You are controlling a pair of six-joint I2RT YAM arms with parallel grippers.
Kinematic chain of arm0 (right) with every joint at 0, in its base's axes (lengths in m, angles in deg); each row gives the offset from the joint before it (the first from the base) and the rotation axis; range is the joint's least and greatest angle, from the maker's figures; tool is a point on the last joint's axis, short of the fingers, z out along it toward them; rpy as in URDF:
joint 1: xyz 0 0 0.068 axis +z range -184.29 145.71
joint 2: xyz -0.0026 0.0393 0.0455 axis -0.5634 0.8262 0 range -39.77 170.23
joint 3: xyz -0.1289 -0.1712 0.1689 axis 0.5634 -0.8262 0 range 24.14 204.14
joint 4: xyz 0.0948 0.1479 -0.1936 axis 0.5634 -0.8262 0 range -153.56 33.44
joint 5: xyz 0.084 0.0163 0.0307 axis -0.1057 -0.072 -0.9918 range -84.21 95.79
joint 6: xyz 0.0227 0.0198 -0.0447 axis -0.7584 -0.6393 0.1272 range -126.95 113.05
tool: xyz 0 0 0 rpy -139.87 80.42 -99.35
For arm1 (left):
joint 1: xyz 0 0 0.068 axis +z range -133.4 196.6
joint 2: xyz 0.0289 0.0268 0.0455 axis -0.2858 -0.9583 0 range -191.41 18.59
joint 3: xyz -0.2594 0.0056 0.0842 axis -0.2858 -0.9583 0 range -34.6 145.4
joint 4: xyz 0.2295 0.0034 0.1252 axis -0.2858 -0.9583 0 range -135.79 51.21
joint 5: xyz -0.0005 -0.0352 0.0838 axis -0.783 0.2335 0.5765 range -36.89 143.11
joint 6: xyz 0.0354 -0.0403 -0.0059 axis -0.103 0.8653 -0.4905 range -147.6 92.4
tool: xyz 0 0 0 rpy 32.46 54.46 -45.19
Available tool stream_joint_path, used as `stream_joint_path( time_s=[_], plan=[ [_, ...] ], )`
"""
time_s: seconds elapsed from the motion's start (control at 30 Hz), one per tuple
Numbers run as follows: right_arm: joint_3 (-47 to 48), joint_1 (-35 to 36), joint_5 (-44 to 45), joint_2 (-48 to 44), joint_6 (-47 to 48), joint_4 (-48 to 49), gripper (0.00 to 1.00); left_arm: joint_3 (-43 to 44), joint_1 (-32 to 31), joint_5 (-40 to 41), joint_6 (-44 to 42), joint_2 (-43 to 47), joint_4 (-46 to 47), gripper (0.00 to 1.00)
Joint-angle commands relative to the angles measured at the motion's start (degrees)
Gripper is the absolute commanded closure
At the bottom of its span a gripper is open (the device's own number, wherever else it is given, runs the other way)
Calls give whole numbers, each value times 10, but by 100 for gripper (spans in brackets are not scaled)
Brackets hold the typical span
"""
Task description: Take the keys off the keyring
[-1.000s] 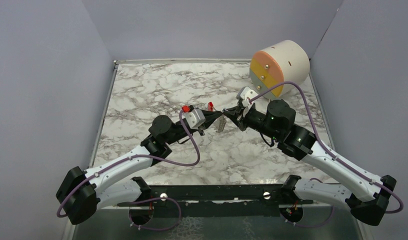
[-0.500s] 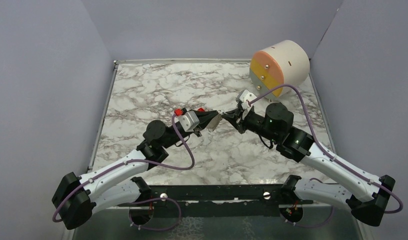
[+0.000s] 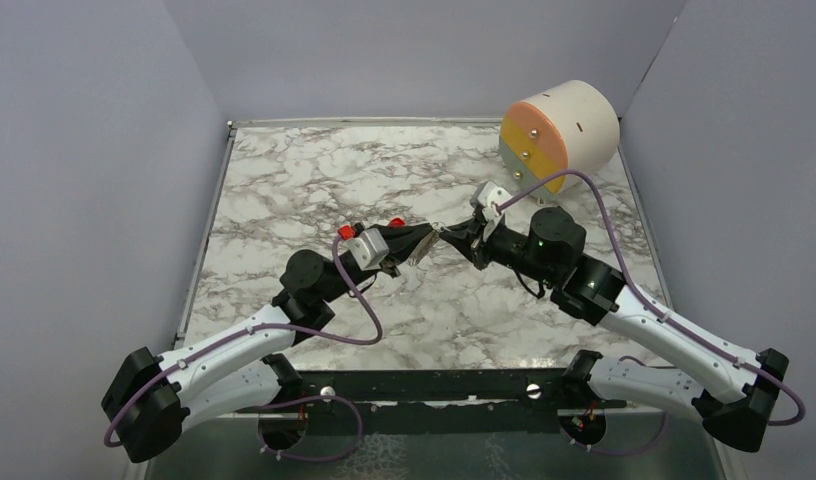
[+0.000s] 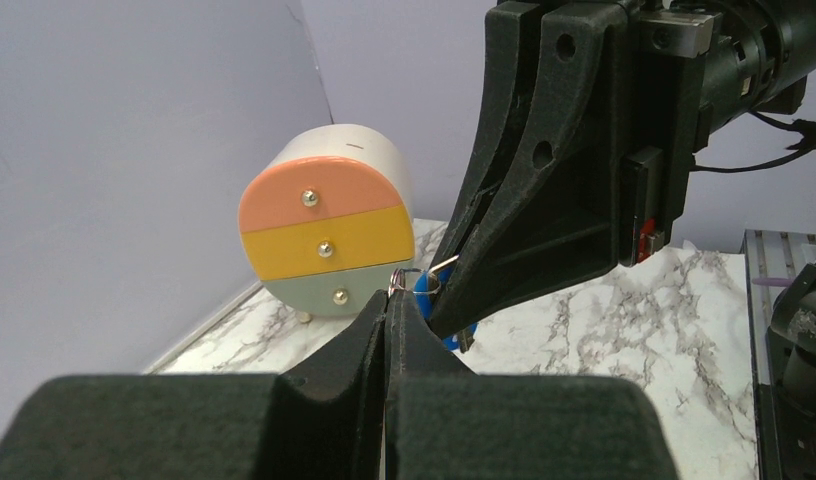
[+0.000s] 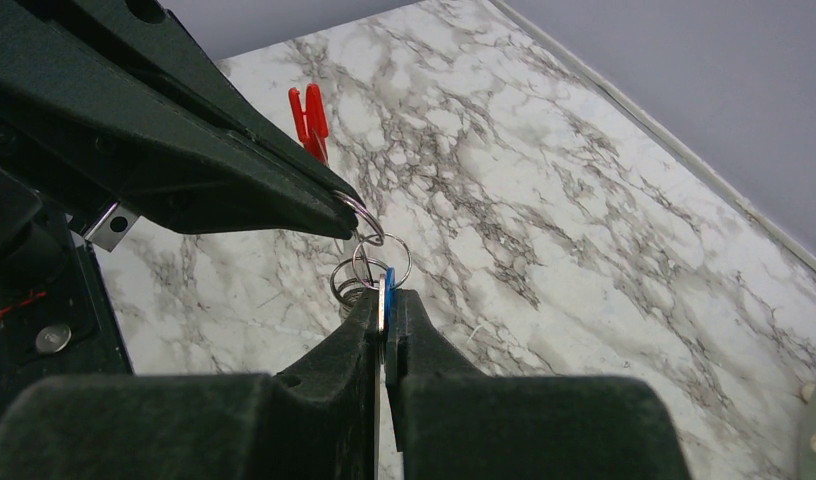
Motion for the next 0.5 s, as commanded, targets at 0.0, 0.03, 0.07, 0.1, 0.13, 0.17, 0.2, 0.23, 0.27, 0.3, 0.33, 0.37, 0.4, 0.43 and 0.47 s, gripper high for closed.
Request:
stream_joint_path(
  time_s=[0.0, 0.03, 0.07, 0.1, 0.13, 0.17, 0.2, 0.23, 0.27, 0.3, 0.33, 0.37, 0.4, 0.43, 0.47],
  plan=[
    [-12, 3, -29, 9, -9, 3, 99, -1, 1, 1, 5, 18, 83, 100],
    [-12, 3, -36, 11, -10, 4, 99, -3, 1, -8, 3, 17, 89, 100],
    [-12, 3, -43, 13, -11, 4, 99, -5, 2, -16, 0, 17, 97, 100],
    [-12, 3, -48, 15, -12, 4, 99, -9, 1, -26, -3, 18, 104, 100],
    [-11, 3, -53, 17, -13, 4, 99, -11, 2, -35, -6, 19, 112, 100],
    [-10, 3, -56, 19, -14, 4, 99, -14, 1, -39, -9, 21, 117, 100],
    [-11, 3, -59, 20, -15, 3, 99, -18, 2, -44, -12, 22, 123, 100],
    [-10, 3, -63, 23, -16, 2, 99, -20, 2, -48, -15, 25, 129, 100],
    [-9, 3, -68, 24, -17, 1, 99, -22, 1, -52, -16, 27, 133, 100],
    [-9, 3, -74, 25, -19, 1, 99, -25, 1, -57, -18, 28, 138, 100],
    [-9, 3, -81, 27, -20, 2, 99, -27, 1, -62, -21, 30, 142, 100],
    [-9, 3, -87, 27, -22, 3, 99, -30, 2, -66, -22, 32, 145, 100],
    [-8, 3, -93, 29, -24, 4, 99, -31, 2, -69, -25, 33, 148, 100],
    [-7, 3, -100, 29, -25, 5, 99, -33, 1, -72, -26, 34, 150, 100],
    [-7, 3, -107, 30, -27, 7, 99, -36, 1, -73, -27, 35, 155, 100]
  ],
)
